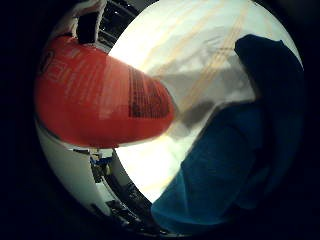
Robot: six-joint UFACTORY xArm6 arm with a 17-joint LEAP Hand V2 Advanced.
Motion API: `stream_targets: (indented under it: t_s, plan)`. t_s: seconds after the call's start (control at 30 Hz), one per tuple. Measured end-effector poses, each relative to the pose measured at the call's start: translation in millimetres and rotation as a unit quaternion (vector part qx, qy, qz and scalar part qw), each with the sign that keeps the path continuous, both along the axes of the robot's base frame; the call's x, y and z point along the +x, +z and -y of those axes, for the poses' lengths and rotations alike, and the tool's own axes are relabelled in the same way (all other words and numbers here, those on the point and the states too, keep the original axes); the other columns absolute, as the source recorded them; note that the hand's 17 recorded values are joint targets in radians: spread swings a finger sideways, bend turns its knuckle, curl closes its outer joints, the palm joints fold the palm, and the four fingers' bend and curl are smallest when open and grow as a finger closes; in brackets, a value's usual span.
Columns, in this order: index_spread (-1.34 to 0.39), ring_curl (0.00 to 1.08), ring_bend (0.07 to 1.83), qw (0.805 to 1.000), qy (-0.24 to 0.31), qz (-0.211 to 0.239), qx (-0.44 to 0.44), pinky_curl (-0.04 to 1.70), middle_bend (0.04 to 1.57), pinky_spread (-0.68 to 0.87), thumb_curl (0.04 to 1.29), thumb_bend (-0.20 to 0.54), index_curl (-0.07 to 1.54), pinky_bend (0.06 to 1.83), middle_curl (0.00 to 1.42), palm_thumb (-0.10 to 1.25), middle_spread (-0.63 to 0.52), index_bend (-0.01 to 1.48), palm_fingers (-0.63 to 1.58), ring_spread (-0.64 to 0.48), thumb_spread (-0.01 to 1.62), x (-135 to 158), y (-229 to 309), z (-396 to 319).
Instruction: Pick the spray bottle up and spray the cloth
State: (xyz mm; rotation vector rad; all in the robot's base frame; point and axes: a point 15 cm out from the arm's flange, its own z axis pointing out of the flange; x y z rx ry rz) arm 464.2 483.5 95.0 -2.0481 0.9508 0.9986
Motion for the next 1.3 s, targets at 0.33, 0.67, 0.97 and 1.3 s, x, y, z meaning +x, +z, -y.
stream_targets:
  t_s: [0.33,0.67,0.97,1.3]
  plan:
    - [-0.31,0.53,1.35,0.998,0.037,0.033,-0.032,0.93,1.03,-0.34,0.63,-0.033,0.56,0.92,0.54,0.76,-0.11,0.34,0.42,-0.15,0.94,-1,-5,17]
    - [-0.28,0.32,0.77,0.997,0.060,0.042,-0.030,0.69,0.54,0.32,0.45,-0.030,0.44,0.59,0.38,0.69,0.00,0.28,-0.03,0.07,1.02,-10,17,14]
    - [-0.26,0.24,0.52,0.993,0.074,0.085,-0.033,0.47,0.32,0.43,0.37,-0.027,0.36,0.43,0.33,0.66,0.10,0.16,0.03,0.17,1.02,-6,58,17]
    - [-0.25,0.23,0.42,0.993,0.071,0.082,-0.053,0.38,0.24,0.42,0.33,-0.025,0.30,0.41,0.33,0.63,0.14,0.15,0.04,0.20,1.03,-8,82,55]
